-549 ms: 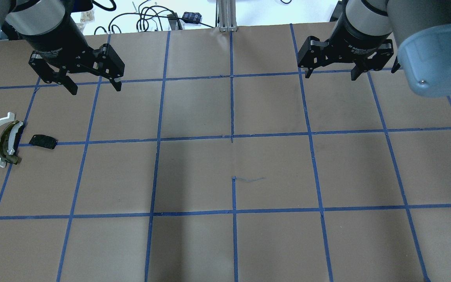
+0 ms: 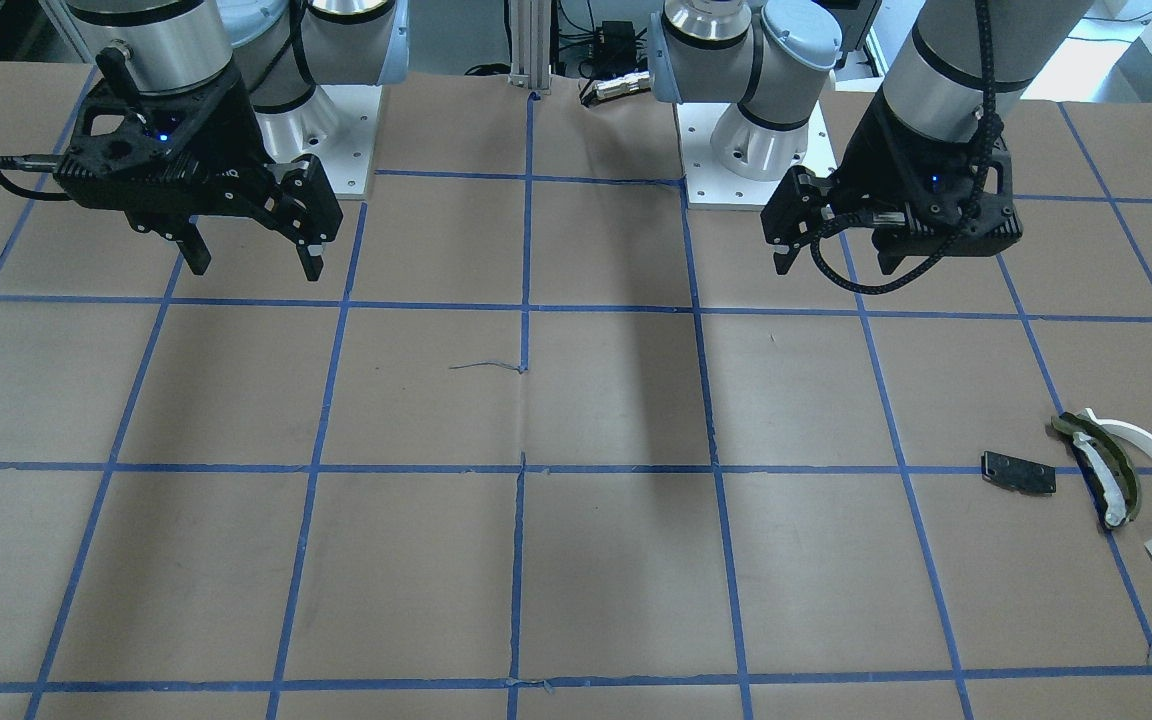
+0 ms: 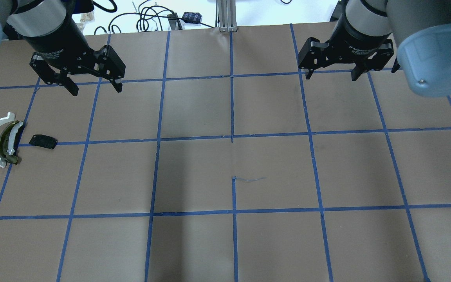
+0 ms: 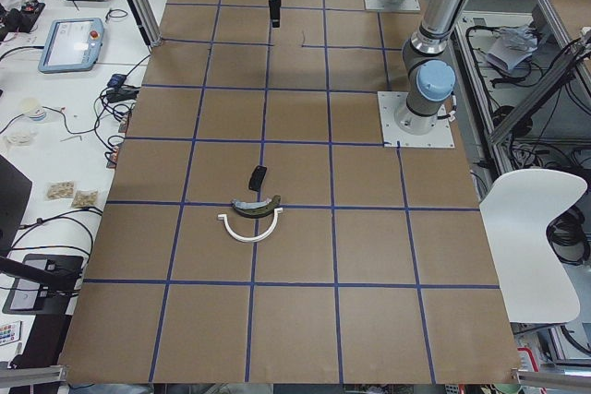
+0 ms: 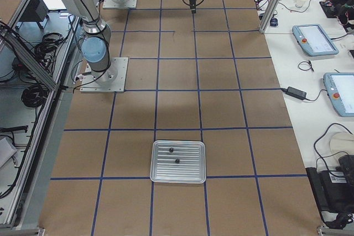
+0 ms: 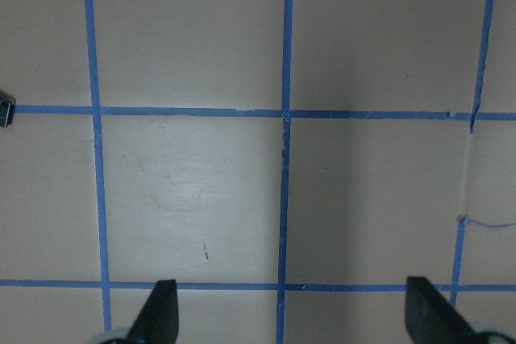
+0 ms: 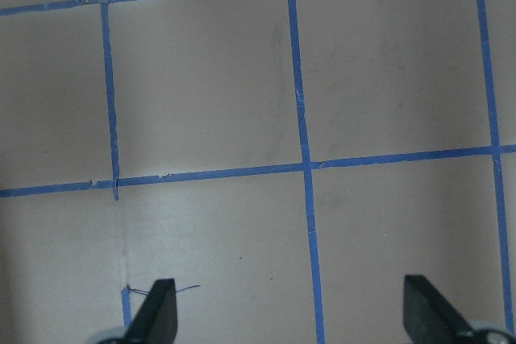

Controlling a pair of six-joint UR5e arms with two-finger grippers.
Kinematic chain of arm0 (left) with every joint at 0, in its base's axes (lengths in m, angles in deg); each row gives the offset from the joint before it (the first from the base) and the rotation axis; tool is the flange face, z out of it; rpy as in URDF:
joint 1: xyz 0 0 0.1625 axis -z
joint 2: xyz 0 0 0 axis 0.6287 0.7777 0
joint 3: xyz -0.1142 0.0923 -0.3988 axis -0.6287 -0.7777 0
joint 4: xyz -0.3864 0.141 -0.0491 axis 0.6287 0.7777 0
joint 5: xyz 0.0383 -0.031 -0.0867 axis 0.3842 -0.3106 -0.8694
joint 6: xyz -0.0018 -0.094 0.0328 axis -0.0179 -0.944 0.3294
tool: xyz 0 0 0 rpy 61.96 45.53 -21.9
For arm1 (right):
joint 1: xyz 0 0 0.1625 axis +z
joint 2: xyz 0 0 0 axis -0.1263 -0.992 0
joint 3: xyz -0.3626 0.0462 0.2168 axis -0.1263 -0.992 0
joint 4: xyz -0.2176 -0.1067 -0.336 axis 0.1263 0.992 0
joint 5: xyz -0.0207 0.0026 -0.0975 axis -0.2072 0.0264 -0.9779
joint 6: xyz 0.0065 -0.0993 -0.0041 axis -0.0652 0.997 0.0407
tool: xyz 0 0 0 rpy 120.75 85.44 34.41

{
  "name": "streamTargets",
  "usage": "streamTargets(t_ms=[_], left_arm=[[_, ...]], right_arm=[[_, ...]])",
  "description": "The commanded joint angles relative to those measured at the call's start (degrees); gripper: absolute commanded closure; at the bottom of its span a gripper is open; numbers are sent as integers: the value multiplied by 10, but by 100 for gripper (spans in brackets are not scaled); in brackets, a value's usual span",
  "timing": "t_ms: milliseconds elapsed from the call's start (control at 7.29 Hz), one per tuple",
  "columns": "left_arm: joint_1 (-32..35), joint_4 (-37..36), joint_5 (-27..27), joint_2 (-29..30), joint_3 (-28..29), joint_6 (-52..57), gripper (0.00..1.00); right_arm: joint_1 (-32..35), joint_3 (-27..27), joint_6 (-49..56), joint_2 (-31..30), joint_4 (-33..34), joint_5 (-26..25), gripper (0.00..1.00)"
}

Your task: Place bearing gear from tray to pile

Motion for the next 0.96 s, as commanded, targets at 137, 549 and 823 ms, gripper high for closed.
streamTargets(t_ms=[137,549,823], left_arm=[[0,-1,0,0,-2,-1,0],[1,-1,0,1,-2,1,0],[4,2,-1,-15,-23,1,0]], right_arm=[[-1,-7,1,7,-35,-1,0],[-1,-19,1,9,-39,28,0],[-38,-21,10,7,-40,28,0]])
